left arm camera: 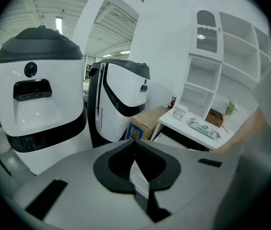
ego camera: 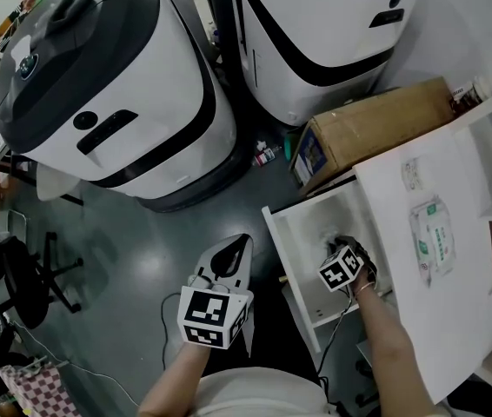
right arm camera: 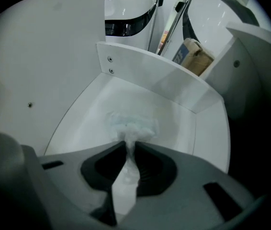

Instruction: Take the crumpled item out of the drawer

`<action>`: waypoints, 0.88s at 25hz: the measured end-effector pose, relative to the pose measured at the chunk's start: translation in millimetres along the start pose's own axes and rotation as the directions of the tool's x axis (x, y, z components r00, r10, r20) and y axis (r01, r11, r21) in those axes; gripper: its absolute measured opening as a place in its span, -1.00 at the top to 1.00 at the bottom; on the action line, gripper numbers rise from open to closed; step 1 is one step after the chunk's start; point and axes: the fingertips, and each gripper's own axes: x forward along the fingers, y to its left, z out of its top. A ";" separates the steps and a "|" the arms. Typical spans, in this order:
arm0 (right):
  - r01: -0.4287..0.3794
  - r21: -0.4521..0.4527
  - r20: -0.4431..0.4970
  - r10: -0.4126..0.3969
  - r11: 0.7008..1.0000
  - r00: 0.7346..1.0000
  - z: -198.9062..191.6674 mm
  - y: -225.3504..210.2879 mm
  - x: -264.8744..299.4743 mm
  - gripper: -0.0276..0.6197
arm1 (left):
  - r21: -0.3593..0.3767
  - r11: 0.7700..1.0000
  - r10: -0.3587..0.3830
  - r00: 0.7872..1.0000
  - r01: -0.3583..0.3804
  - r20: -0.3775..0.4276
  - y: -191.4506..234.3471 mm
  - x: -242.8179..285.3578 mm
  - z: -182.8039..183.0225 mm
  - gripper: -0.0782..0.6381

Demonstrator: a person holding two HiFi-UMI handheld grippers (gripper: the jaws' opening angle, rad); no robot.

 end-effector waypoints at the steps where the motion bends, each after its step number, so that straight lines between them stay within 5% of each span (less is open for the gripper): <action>1: -0.001 0.021 0.005 0.001 1.000 1.000 0.3 0.4 -1.5 0.73 | 0.001 1.000 -0.001 1.000 0.001 0.003 -0.3 -0.9 0.5 0.81; 14: 0.046 0.195 0.090 -0.064 0.980 0.994 -0.2 5.3 -48.0 0.74 | 0.044 0.996 -0.080 0.996 0.079 0.028 -15.9 -11.5 4.9 0.81; 22: 0.100 0.359 0.183 -0.175 0.928 0.967 4.3 2.9 -106.0 0.74 | 0.096 0.984 -0.156 0.987 0.152 0.039 -24.7 -18.4 11.6 0.81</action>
